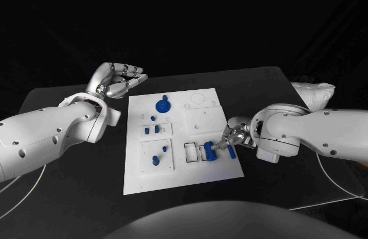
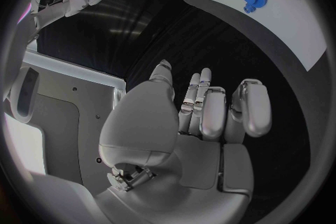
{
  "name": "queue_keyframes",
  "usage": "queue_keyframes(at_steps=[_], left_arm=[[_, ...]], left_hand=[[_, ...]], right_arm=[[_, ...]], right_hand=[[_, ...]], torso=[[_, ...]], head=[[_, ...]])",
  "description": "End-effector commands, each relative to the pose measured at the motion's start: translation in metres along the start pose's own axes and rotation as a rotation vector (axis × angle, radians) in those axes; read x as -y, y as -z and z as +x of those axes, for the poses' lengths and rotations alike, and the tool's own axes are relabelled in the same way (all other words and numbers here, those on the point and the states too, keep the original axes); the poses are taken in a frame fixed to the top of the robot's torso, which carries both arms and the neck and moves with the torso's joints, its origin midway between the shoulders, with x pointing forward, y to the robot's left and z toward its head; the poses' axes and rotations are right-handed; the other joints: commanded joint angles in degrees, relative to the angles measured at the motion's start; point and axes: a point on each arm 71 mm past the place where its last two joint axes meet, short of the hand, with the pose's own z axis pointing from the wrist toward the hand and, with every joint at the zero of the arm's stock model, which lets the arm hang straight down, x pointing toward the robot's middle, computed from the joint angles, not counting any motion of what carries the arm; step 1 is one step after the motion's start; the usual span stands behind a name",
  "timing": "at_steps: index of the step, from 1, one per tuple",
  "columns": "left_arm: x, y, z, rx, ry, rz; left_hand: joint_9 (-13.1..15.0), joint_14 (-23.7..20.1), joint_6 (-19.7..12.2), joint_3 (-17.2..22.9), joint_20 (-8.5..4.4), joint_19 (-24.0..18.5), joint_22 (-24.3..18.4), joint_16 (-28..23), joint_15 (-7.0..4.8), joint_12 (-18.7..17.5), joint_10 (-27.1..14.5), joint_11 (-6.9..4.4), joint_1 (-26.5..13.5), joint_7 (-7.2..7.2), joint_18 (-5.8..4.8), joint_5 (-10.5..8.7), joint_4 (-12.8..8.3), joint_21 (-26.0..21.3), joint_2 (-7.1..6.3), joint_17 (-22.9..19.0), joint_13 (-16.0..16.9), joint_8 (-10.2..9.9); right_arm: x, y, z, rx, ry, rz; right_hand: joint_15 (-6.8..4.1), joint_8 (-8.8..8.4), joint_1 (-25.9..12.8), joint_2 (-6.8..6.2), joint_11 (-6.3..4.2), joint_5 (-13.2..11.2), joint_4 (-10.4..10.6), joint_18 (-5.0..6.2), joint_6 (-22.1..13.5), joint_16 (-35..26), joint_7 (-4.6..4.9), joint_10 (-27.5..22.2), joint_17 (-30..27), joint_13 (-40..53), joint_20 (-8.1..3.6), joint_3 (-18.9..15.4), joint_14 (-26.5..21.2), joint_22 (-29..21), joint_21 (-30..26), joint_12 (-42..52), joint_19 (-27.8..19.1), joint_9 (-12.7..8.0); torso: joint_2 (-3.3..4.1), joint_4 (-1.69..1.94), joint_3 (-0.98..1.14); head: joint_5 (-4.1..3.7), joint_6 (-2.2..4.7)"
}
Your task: Assemble the parts on the task board
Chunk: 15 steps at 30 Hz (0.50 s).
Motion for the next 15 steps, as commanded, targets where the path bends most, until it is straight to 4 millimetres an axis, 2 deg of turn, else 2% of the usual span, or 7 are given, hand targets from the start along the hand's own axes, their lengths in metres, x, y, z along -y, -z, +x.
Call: queue_keyframes(at_steps=[1,7,15], left_arm=[[0.0015,0.0001,0.0018,-0.016,0.010,0.007],[0.0011,0.0005,0.0010,-0.015,0.009,0.007],[0.0004,0.0008,-0.0002,-0.013,0.007,0.005]], left_hand=[[-0.1,0.5,-0.2,-0.2,0.09,0.3,10.1,0.0,-0.06,-0.2,-0.1,0.06,0.1,0.28,0.58,0.32,0.0,-0.3,0.56,0.1,0.1,-0.3],[-0.1,0.5,-0.2,-0.2,0.09,0.3,10.1,0.0,-0.06,-0.2,-0.1,0.06,0.1,0.28,0.58,0.32,0.0,-0.3,0.56,0.1,0.1,-0.3],[-0.1,0.5,-0.2,-0.2,0.09,0.3,10.1,0.0,-0.06,-0.2,-0.1,0.06,0.1,0.28,0.58,0.32,0.0,-0.3,0.56,0.1,0.1,-0.3]], right_arm=[[0.0029,-0.0033,0.0032,-0.025,0.056,0.064],[-0.0017,-0.0075,0.0097,-0.044,0.058,0.052],[-0.0055,-0.0107,0.0129,-0.062,0.065,0.048]], right_hand=[[-0.09,0.33,-0.9,-0.02,0.56,-0.7,0.1,-0.81,-0.6,0.2,0.14,5.9,15.1,15.0,-0.20,0.4,5.9,15.1,0.3,0.2,6.0,0.2],[0.06,0.34,-2.8,-0.70,0.74,-1.5,0.9,-0.81,-1.4,0.2,0.33,5.9,15.1,15.0,-0.06,0.3,5.9,15.1,0.3,0.2,6.0,0.7],[0.14,0.12,-2.8,-0.79,0.85,-1.4,0.9,-0.81,-1.9,0.2,0.47,5.9,15.1,15.0,0.01,0.5,5.9,15.1,0.3,0.2,6.0,0.8]], torso=[[0.01,-0.06,0.01],[0.05,-0.03,0.05],[-0.03,-0.08,-0.01]], head=[[0.01,0.01],[0.03,0.01],[-0.17,0.01]])
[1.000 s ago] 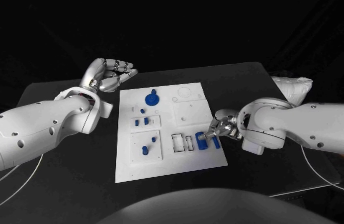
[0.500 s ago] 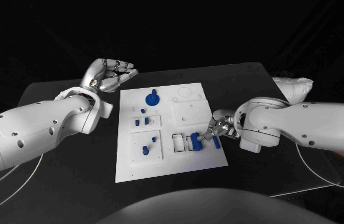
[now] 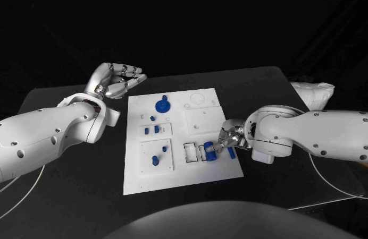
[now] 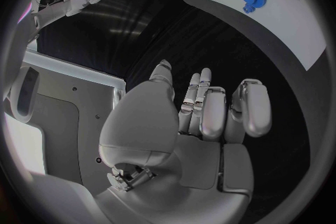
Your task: Assemble the parts on the task board
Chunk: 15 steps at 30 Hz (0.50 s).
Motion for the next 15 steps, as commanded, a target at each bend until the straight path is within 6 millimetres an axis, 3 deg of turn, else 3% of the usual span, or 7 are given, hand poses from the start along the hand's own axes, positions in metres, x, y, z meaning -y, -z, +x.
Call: queue_keyframes(at_steps=[1,15], left_arm=[[0.0013,-0.0002,0.0015,-0.013,0.008,0.008],[0.0012,0.0005,0.0011,-0.015,0.009,0.006]], left_hand=[[-0.1,0.5,-0.2,-0.2,0.09,0.3,10.1,0.0,-0.06,-0.2,-0.1,0.06,0.1,0.28,0.58,0.32,0.0,-0.3,0.56,0.1,0.1,-0.3],[-0.1,0.5,-0.2,-0.2,0.09,0.3,10.1,0.0,-0.06,-0.2,-0.1,0.06,0.1,0.28,0.58,0.32,0.0,-0.3,0.56,0.1,0.1,-0.3]], right_arm=[[0.0037,-0.0026,0.0052,-0.033,0.028,0.060],[-0.0011,-0.0115,0.0108,-0.041,0.024,0.060]], right_hand=[[0.18,-0.58,-0.1,-0.07,0.58,-0.2,-0.1,-0.82,-0.7,0.2,0.04,6.0,15.1,15.0,0.04,0.5,5.9,15.1,0.3,0.2,6.0,-0.1],[1.05,-2.67,3.3,-0.12,1.45,-1.3,-3.9,-0.82,-3.3,0.2,1.04,6.0,15.1,15.0,0.78,4.3,5.9,15.1,0.3,0.2,6.0,-1.2]], torso=[[0.00,0.01,-0.02],[0.04,0.04,-0.01]], head=[[-0.14,0.01],[-0.03,0.01]])
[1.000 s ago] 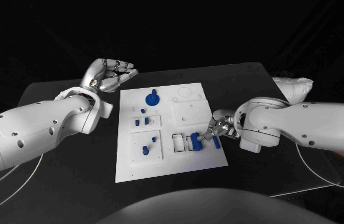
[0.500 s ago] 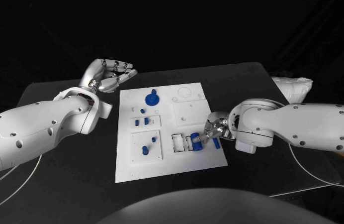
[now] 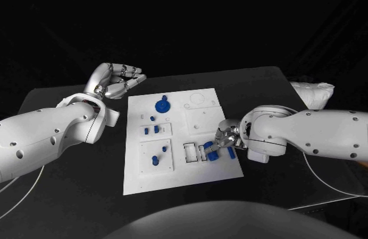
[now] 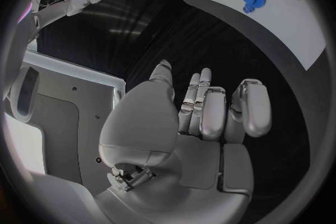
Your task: Assemble the parts on the task board
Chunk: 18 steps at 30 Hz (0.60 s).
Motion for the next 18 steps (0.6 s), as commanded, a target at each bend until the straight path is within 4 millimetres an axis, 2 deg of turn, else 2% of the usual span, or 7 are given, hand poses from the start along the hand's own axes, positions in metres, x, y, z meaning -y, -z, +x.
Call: queue_keyframes(at_steps=[1,14,16,18], left_arm=[[0.0014,0.0000,0.0016,-0.014,0.009,0.007],[0.0014,0.0000,0.0018,-0.015,0.009,0.006],[0.0014,0.0000,0.0018,-0.015,0.009,0.006],[0.0014,0.0000,0.0018,-0.015,0.009,0.006]], left_hand=[[-0.1,0.5,-0.2,-0.2,0.09,0.3,10.1,0.0,-0.06,-0.2,-0.1,0.06,0.1,0.28,0.57,0.32,0.0,-0.3,0.56,0.1,0.1,-0.3],[-0.1,0.5,-0.2,-0.2,0.09,0.3,10.1,0.0,-0.06,-0.2,-0.1,0.06,0.1,0.28,0.57,0.32,0.0,-0.3,0.56,0.1,0.1,-0.3],[-0.1,0.5,-0.2,-0.2,0.09,0.3,10.1,0.0,-0.06,-0.2,-0.1,0.06,0.1,0.28,0.57,0.32,0.0,-0.3,0.56,0.1,0.1,-0.3],[-0.1,0.5,-0.2,-0.2,0.09,0.3,10.1,0.0,-0.06,-0.2,-0.1,0.06,0.1,0.28,0.57,0.32,0.0,-0.3,0.56,0.1,0.1,-0.3]], right_arm=[[0.0061,-0.0038,0.0089,-0.032,0.014,0.067],[0.0029,-0.0063,0.0108,-0.041,0.019,0.064],[0.0027,-0.0064,0.0111,-0.041,0.019,0.064],[0.0025,-0.0065,0.0112,-0.039,0.017,0.062]], right_hand=[[0.47,-2.48,0.8,0.03,0.53,-0.2,-0.4,-0.81,-0.8,0.2,0.15,5.9,15.1,15.0,0.39,0.5,6.1,15.1,0.3,0.2,6.0,-21.8],[0.97,-3.41,3.0,-0.77,0.90,-0.6,-3.4,-0.81,-0.7,0.2,0.42,5.9,15.1,15.0,0.96,2.9,6.1,15.1,0.3,0.2,6.0,-23.4],[1.00,-3.52,3.8,-0.57,0.86,-0.1,-4.2,-0.81,-0.5,0.2,0.36,5.9,15.1,15.0,1.00,3.8,6.1,15.1,0.3,0.2,6.0,-23.7],[1.01,-3.56,5.4,0.27,0.71,1.2,-5.3,-0.81,-0.1,0.2,0.16,5.9,15.1,15.0,1.00,5.2,6.1,15.1,0.3,0.2,6.0,-24.0]], torso=[[0.01,0.00,0.00],[-0.02,-0.08,-0.01],[0.00,-0.03,0.02],[0.02,-0.01,0.02]], head=[[0.03,0.01],[-0.02,0.01],[-0.06,0.01],[-0.08,0.01]])
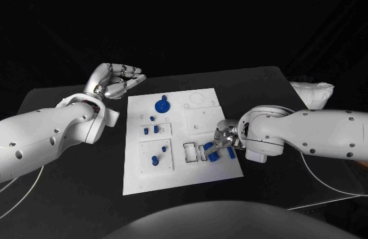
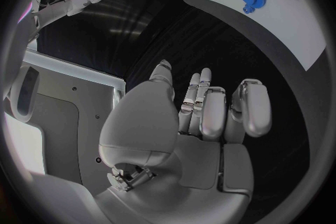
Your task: Assemble the parts on the task board
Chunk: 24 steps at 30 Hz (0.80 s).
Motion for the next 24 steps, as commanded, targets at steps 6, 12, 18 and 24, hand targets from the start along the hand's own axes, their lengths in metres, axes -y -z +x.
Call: queue_keyframes(at_steps=[6,12,18,24], left_arm=[[0.0012,-0.0004,0.0016,-0.013,0.008,0.006],[0.0010,-0.0002,0.0014,-0.013,0.008,0.005],[0.0010,-0.0003,0.0016,-0.013,0.008,0.004],[0.0009,-0.0004,0.0016,-0.014,0.008,0.003]], left_hand=[[-0.1,0.5,-0.2,-0.2,0.09,0.3,10.2,0.0,-0.06,-0.2,-0.1,0.06,0.1,0.28,0.57,0.32,0.0,-0.3,0.56,0.1,0.0,-0.3],[-0.1,0.5,-0.2,-0.2,0.09,0.3,10.2,0.0,-0.06,-0.2,-0.1,0.06,0.1,0.28,0.57,0.32,0.0,-0.3,0.56,0.1,0.0,-0.3],[-0.1,0.5,-0.2,-0.2,0.09,0.3,10.2,0.0,-0.06,-0.2,-0.1,0.06,0.1,0.28,0.57,0.32,0.0,-0.3,0.56,0.1,0.0,-0.3],[-0.1,0.5,-0.2,-0.2,0.09,0.3,10.2,0.0,-0.06,-0.2,-0.1,0.06,0.1,0.28,0.57,0.32,0.0,-0.3,0.56,0.1,0.0,-0.3]], right_arm=[[0.0056,-0.0031,0.0087,-0.008,-0.018,0.044],[0.0066,-0.0017,0.0064,0.022,-0.091,0.025],[0.0105,-0.0003,0.0051,0.024,-0.215,0.017],[0.0142,0.0019,0.0055,0.005,-0.311,0.015]], right_hand=[[-0.10,-6.54,6.4,2.64,-0.42,5.4,-5.4,-0.81,3.9,0.2,-1.18,5.8,15.1,15.0,0.19,7.7,5.9,15.1,0.3,0.2,6.0,-31.9],[-0.44,-9.27,6.4,1.79,-1.16,6.4,-7.8,-0.81,6.6,0.2,-1.94,5.8,15.1,15.0,-0.05,12.0,5.9,15.1,0.3,0.2,6.0,-34.9],[-0.91,-11.26,4.4,0.45,-1.63,6.0,-9.0,-0.81,10.0,0.2,-2.55,5.8,15.1,15.0,-0.43,15.1,5.9,15.1,0.3,0.2,6.0,-37.2],[-1.12,-11.61,3.9,-0.12,-1.85,5.7,-9.4,-0.81,11.5,0.2,-2.92,5.8,15.1,15.0,-0.60,16.0,5.9,15.1,0.3,0.2,6.0,-37.7]], torso=[[0.00,0.05,0.04],[0.00,0.06,0.02],[0.03,0.07,0.00],[0.01,0.01,0.01]], head=[[0.07,0.01],[0.21,0.01],[0.38,0.01],[0.54,0.01]])
